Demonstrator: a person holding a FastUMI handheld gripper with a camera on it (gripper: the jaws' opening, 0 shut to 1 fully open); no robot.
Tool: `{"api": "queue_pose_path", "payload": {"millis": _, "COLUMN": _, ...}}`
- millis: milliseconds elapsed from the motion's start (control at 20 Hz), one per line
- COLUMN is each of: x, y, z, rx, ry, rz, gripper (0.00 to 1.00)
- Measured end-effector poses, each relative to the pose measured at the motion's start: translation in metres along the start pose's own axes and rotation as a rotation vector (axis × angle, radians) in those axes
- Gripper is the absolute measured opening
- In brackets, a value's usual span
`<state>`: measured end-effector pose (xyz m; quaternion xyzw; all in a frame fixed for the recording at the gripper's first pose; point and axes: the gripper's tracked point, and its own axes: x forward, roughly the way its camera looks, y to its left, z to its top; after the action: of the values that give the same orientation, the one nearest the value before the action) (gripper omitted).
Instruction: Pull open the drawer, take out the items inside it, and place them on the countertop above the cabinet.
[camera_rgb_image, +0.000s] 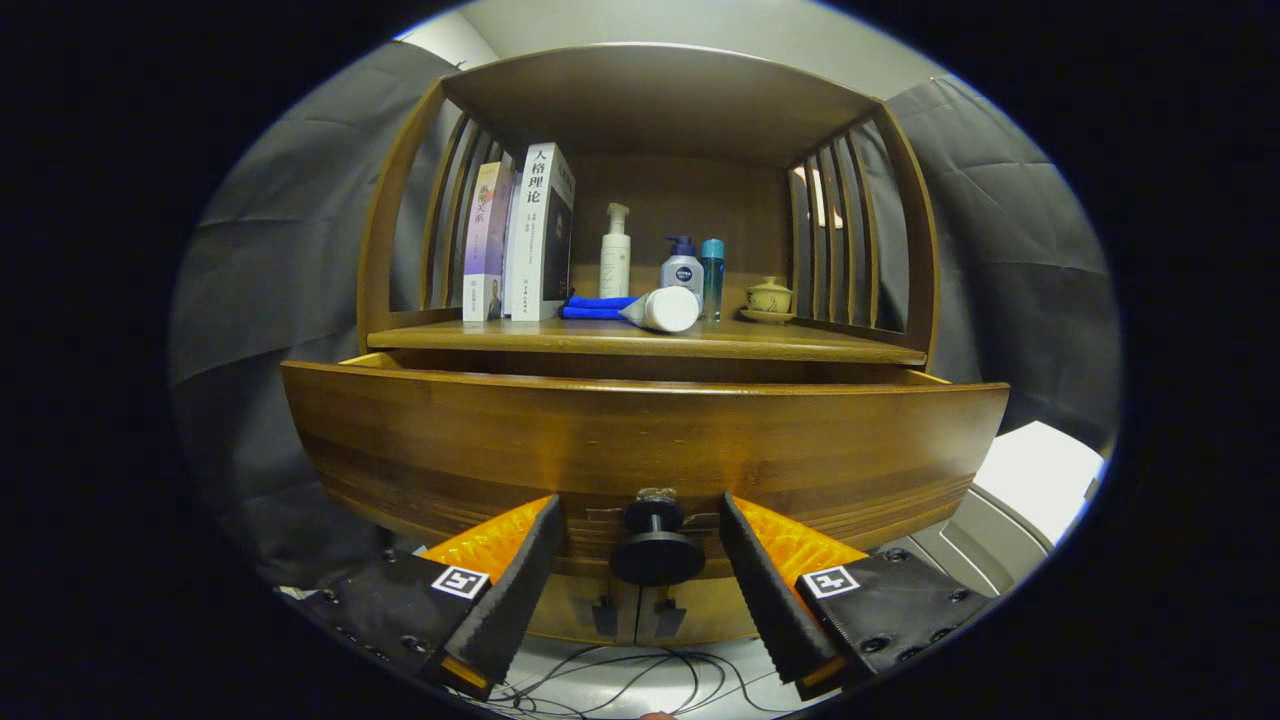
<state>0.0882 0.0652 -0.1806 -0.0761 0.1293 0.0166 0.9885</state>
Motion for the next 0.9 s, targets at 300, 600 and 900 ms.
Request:
{"api": "queue_pose_path", "payload": {"millis": 300, "x": 0.023, "y": -0.001, "z": 0.005, "rx": -0.013, "ry": 0.006, "rz": 0.001, "gripper": 0.98}}
{"api": "queue_pose_path", "payload": {"millis": 600, "x": 0.04, "y": -0.001, "z": 0.01, "rx": -0.016, "ry": 0.007, "rz": 0.002, "gripper": 0.98}}
{"api": "queue_pose_path", "payload": {"millis": 900, "x": 0.054, "y": -0.001, "z": 0.013, "rx": -0.018, "ry": 0.003, "rz": -0.001, "gripper": 0.98}}
